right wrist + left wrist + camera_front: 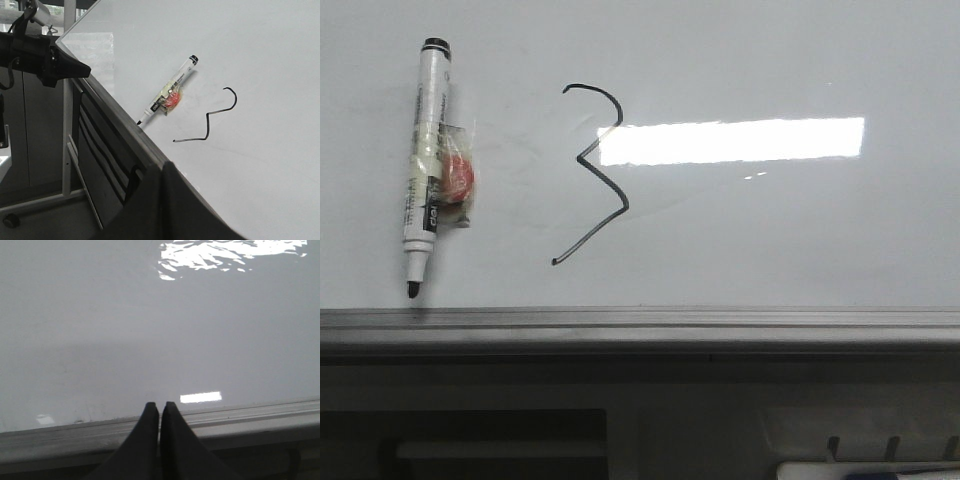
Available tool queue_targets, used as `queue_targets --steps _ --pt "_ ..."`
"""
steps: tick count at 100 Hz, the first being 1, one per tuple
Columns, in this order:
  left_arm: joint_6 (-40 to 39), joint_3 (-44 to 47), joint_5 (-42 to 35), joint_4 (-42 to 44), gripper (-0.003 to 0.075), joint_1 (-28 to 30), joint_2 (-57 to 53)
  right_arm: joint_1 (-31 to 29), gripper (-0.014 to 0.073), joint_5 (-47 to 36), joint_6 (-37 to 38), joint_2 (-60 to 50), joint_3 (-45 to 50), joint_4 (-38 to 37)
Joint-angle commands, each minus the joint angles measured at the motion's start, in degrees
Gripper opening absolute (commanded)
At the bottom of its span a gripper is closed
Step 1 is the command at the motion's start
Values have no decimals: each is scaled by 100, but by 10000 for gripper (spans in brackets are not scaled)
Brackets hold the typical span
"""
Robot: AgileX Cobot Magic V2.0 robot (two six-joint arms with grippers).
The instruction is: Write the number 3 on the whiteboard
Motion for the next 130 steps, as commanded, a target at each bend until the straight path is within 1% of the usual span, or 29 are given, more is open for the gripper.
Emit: queue_targets --steps 1,29,42,55,64,71,78,85,99,105,106,111,118,130 --pt "-35 61 -330 -25 -20 14 -128 -35 -64 -502 4 54 -136 -30" --pt "-35 61 -330 -25 -20 14 -128 -35 -64 -502 4 54 -136 -30" --pt "-35 61 -330 -25 -20 14 -128 -35 -64 -678 4 54 -136 -30" --pt "-35 61 -330 -25 -20 14 -128 -35 -64 -716 4 54 -67 230" --pt "-35 61 -330 -25 -20 14 -128 -125 -64 -716 4 54 -53 230" --pt "-35 61 -330 -25 -21 14 -128 -330 -64 -766 15 92 -53 231" --pt "-35 61 -330 -25 -20 14 -128 -682 -64 -906 15 216 -53 241" --pt "-35 61 -330 -25 -20 14 -128 -1175 -64 -1095 15 369 -53 241" --pt "-35 61 -330 -25 -21 14 -128 -2351 -64 -1437 26 624 -53 241" --pt "-35 61 -330 -25 -20 14 -128 -2947 -64 -1478 26 704 -53 241" --pt "-35 61 -330 -25 -20 14 -128 -2947 -64 -1478 26 704 -53 241" --pt "-35 61 -330 -25 -20 14 -128 -3377 -64 -1451 26 731 -45 241" --pt "-35 61 -330 -25 -20 14 -128 -3826 -64 -1405 26 720 -45 241" --pt "-35 61 -330 -25 -21 14 -128 -4398 -64 -1405 26 720 -31 241"
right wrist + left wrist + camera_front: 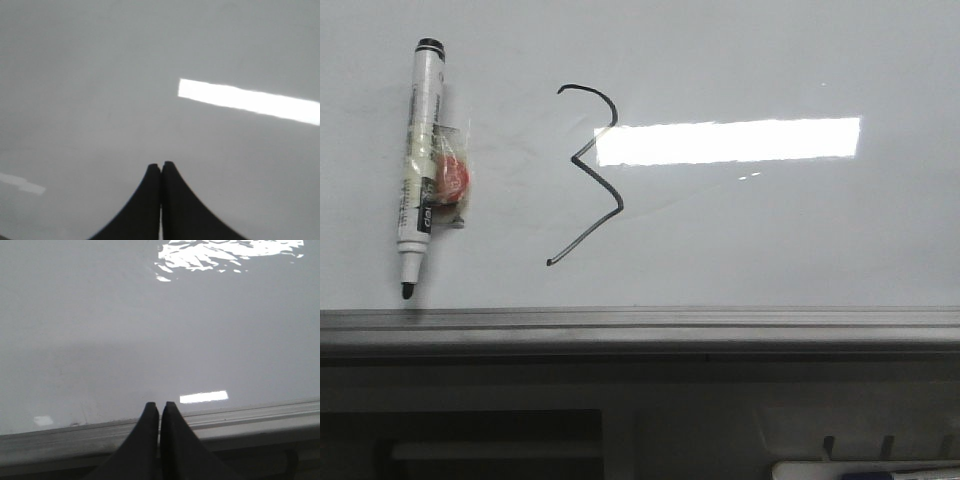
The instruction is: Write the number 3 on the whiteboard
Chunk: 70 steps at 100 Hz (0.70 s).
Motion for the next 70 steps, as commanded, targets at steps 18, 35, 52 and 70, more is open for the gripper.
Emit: queue_targets --steps 18,35,52,70 --pt "-35 61 -330 -25 -20 14 -128 -858 -64 -482 26 71 155 -3" --pt "-35 61 -330 -25 -21 14 -128 -1197 -64 -467 211 -517 681 -72" --pt "-35 61 -330 -25 -20 14 -128 -1402 -64 -20 1107 -1067 908 -875" --pt "-35 61 -330 -25 -21 14 -128 -1593 -64 615 1134 -1354 908 -901"
